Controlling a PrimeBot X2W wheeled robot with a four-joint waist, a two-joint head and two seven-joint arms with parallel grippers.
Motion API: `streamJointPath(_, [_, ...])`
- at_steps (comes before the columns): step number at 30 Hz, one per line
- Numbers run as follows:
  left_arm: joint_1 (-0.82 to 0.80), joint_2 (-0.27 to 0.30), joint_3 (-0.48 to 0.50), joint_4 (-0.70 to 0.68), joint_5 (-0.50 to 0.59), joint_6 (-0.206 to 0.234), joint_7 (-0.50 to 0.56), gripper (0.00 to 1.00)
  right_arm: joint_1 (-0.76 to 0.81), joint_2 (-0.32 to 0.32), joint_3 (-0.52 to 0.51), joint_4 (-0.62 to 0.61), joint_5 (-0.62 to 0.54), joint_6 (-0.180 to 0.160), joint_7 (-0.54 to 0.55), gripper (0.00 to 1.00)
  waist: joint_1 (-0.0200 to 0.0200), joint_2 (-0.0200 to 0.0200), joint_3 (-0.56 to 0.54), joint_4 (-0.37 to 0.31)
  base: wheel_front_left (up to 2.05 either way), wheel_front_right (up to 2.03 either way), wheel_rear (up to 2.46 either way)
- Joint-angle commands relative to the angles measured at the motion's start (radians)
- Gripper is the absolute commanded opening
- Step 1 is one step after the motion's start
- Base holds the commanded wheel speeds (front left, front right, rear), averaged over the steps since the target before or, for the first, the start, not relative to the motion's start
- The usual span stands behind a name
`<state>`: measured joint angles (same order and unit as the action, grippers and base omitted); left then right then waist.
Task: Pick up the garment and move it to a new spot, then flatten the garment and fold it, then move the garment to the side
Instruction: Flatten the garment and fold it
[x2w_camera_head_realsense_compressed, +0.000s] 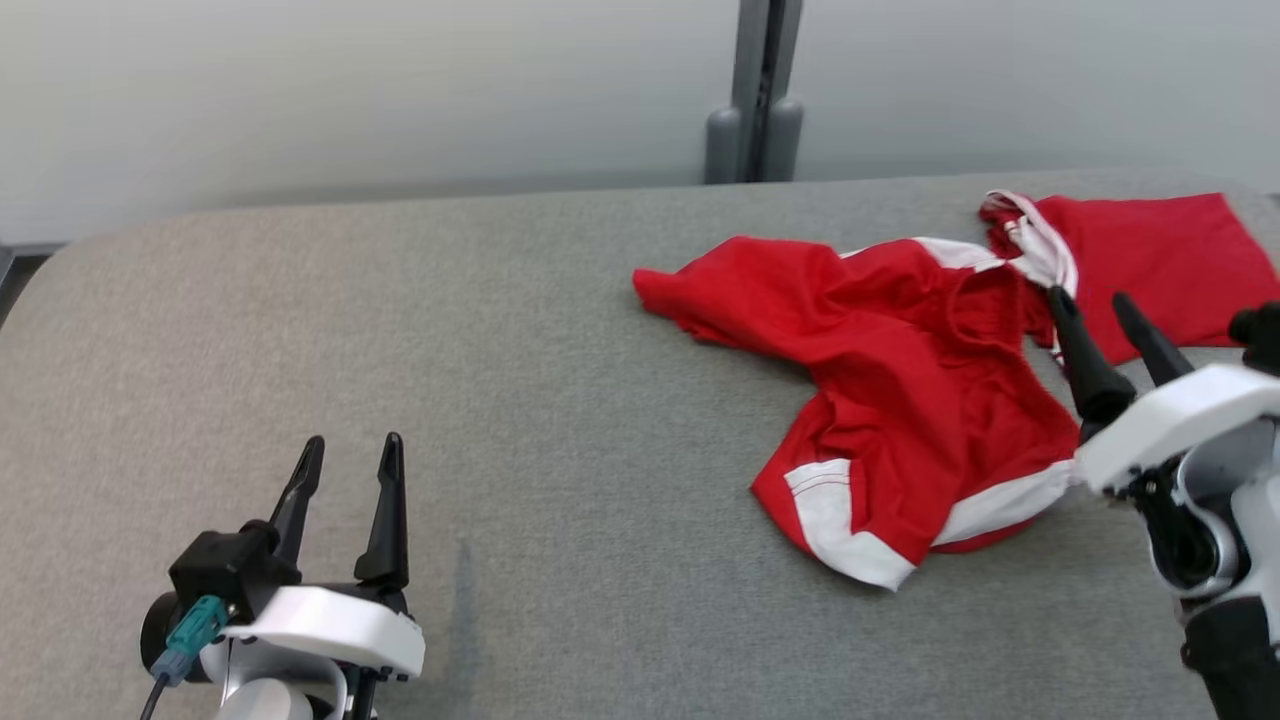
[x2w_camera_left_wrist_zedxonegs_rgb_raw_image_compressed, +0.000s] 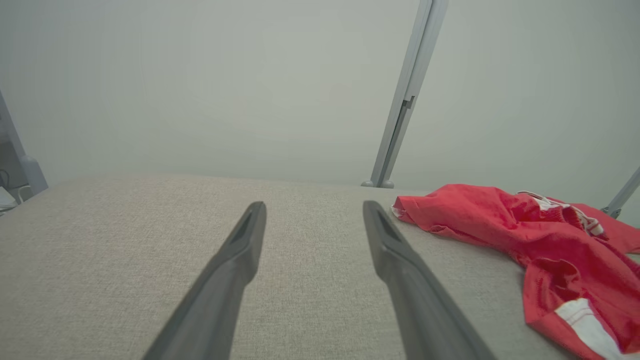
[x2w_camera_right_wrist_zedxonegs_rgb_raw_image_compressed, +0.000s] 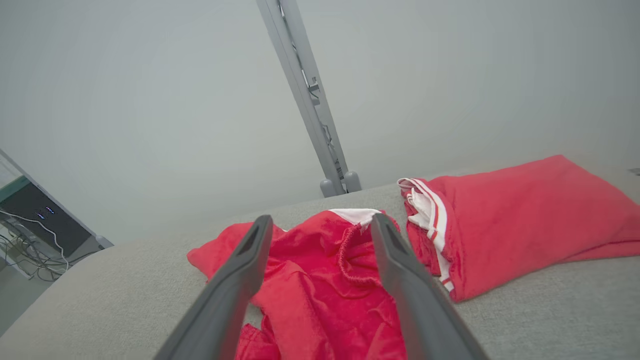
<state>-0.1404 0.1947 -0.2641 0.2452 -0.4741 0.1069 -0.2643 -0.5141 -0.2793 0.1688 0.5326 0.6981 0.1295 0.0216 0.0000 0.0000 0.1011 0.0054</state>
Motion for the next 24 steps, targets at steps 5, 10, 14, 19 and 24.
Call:
streamJointPath(5, [0.049,0.01,0.013,-0.021,-0.011,0.017,0.001,1.0,0.17,0.003,-0.011,-0.137,-0.109,0.002,-0.082,1.0,0.0,0.0,-0.075,-0.069,0.0,0.0,0.0])
streamJointPath(10, [0.059,0.018,0.02,-0.03,-0.019,0.022,0.001,1.0,0.257,0.033,-0.026,-0.222,-0.163,0.002,-0.142,1.0,0.0,0.0,-0.083,-0.084,0.0,0.0,0.0])
streamJointPath(14, [0.076,0.011,0.015,-0.039,-0.017,0.028,0.001,1.0,0.335,0.049,-0.007,-0.318,-0.213,0.002,-0.222,1.0,0.0,0.0,-0.088,-0.089,0.0,0.0,0.0])
streamJointPath(19, [0.081,0.008,0.01,-0.051,-0.018,0.027,0.001,1.0,0.427,0.064,-0.06,-0.387,-0.257,0.002,-0.278,1.0,0.0,0.0,-0.09,-0.083,0.0,0.0,0.0])
streamJointPath(24, [0.091,0.007,0.009,-0.057,-0.022,0.033,0.0,1.0,0.465,0.119,-0.128,-0.417,-0.316,0.002,-0.286,1.0,0.0,0.0,-0.09,-0.081,0.0,0.0,0.0])
